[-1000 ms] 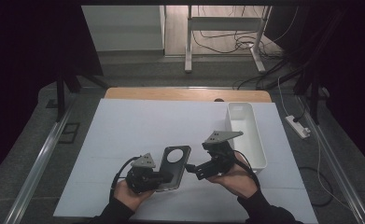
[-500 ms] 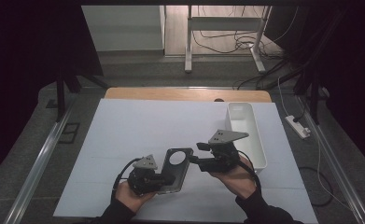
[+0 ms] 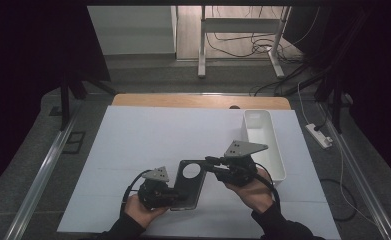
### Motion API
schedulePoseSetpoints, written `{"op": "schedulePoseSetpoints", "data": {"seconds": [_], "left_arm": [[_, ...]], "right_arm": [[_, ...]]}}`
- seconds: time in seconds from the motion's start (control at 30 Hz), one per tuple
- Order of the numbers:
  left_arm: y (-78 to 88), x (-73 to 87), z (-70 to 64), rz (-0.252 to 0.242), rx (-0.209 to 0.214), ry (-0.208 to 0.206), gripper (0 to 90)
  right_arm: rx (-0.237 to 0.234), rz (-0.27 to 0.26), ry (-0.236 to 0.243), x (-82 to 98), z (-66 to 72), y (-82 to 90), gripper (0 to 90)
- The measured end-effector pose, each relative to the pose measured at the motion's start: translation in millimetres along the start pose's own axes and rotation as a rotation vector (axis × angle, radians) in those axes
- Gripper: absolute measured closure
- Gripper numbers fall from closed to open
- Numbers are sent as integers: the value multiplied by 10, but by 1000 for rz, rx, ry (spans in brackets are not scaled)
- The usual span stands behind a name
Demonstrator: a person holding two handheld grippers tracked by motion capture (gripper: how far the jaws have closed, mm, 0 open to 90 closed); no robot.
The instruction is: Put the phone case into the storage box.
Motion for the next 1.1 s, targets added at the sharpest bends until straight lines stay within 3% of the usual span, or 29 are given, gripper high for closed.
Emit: {"op": "schedulePoseSetpoints", "data": {"seconds": [0.4, 0.6, 0.83, 0.9, 1.1], "left_arm": [[-37, 23, 9, 8, 35, -11, 844], [-50, 24, 9, 2, 32, -21, 811], [-68, 22, 2, -4, 11, -44, 676], [-63, 16, 6, -9, 6, -43, 589], [-23, -6, 33, -33, -25, -53, 445]], "right_arm": [[-21, -10, -14, -22, 31, 17, 790], [-22, -9, -13, -32, 41, 22, 792], [-26, -14, -10, -50, 55, 32, 793], [-22, -10, -7, -50, 53, 37, 793], [-15, -15, -7, -66, 41, 57, 793]]}}
Point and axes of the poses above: each handheld gripper's, and its own axes: y roughly backward along the jaws, x roughly out of its underside, z roughly to its left, the point moved 7 cm from there along -y, roughly forward along the jaws, and after that the axes turned 13 degrees about y, right-handed, at the moved point
